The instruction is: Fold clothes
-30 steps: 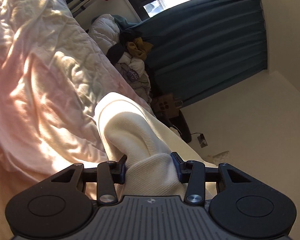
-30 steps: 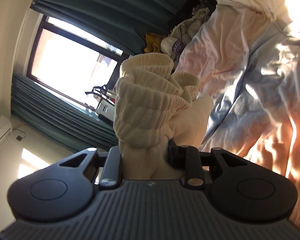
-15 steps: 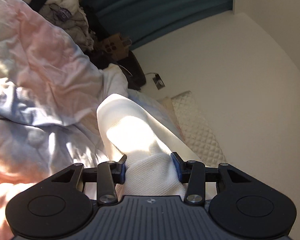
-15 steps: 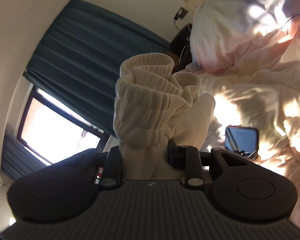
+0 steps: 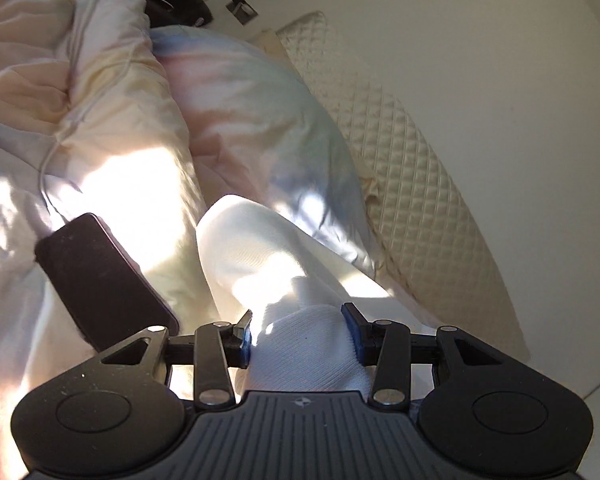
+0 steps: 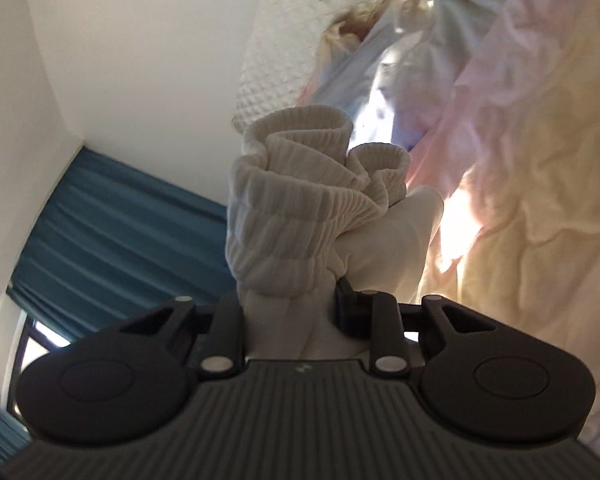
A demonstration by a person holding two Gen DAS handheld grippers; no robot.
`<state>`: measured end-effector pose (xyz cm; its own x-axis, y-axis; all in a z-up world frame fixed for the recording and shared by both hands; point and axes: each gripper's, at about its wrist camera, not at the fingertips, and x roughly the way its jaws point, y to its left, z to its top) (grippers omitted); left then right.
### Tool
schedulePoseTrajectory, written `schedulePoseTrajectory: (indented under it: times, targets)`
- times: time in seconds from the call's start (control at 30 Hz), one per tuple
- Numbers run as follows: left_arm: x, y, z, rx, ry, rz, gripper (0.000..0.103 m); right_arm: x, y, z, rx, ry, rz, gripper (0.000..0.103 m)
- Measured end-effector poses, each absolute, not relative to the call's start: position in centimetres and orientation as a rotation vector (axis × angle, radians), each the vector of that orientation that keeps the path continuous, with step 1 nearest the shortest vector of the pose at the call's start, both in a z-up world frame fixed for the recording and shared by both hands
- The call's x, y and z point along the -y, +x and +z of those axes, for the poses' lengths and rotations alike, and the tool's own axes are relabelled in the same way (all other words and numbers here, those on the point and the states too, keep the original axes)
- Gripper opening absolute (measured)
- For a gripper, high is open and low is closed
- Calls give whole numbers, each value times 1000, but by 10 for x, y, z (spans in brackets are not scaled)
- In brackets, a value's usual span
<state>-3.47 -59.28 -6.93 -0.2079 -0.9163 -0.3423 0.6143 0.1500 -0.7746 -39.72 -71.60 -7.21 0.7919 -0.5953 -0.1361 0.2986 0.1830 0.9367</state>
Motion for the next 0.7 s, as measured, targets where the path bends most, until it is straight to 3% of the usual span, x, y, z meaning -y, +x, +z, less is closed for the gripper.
schedulePoseTrajectory:
  times: [0.23, 0.47, 0.63, 0.7]
  targets:
    - [615, -36, -120, -1140, -316, -1473, 45, 714, -417, -139, 214, 1282, -743, 29]
    - [615, -23, -158, -1246, -340, -1454, 53, 711, -418, -181, 226, 1326, -739, 31]
    - [600, -30, -135, -1180, -262, -1454, 57, 713, -422, -180, 215, 1363, -731, 33]
    - [591, -32, -123, -1141, -229, -1445, 67, 710, -423, -172, 190, 1369, -747, 34]
